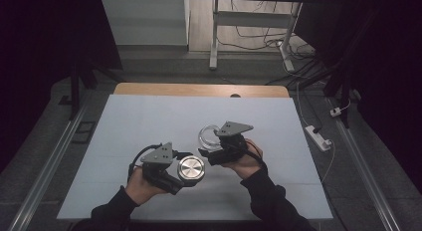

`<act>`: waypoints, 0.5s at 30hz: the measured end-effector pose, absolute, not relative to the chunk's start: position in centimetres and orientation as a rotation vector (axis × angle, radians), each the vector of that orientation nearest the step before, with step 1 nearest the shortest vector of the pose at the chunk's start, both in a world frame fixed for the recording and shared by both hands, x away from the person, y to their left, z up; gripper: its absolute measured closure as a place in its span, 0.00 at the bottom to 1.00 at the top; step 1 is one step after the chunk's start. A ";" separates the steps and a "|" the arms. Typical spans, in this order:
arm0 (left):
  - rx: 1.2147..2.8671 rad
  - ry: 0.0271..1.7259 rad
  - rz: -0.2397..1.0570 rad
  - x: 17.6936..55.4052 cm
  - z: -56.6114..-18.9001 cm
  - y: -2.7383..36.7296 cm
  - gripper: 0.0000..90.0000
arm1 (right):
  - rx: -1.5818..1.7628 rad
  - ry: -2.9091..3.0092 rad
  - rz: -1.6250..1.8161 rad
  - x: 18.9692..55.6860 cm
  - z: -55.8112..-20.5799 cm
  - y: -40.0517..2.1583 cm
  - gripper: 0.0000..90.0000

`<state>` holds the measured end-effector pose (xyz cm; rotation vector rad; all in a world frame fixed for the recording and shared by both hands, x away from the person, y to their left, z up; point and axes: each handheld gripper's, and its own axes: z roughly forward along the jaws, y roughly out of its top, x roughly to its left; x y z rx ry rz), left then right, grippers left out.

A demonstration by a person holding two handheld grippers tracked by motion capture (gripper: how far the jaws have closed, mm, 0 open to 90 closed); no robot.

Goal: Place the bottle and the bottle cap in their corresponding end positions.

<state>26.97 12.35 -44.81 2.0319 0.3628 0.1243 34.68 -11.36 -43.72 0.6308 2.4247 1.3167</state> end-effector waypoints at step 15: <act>2.103 0.324 0.140 26.5 -48.1 11.3 0.21 | 0.633 2.413 1.304 36.2 -43.8 -9.4 0.17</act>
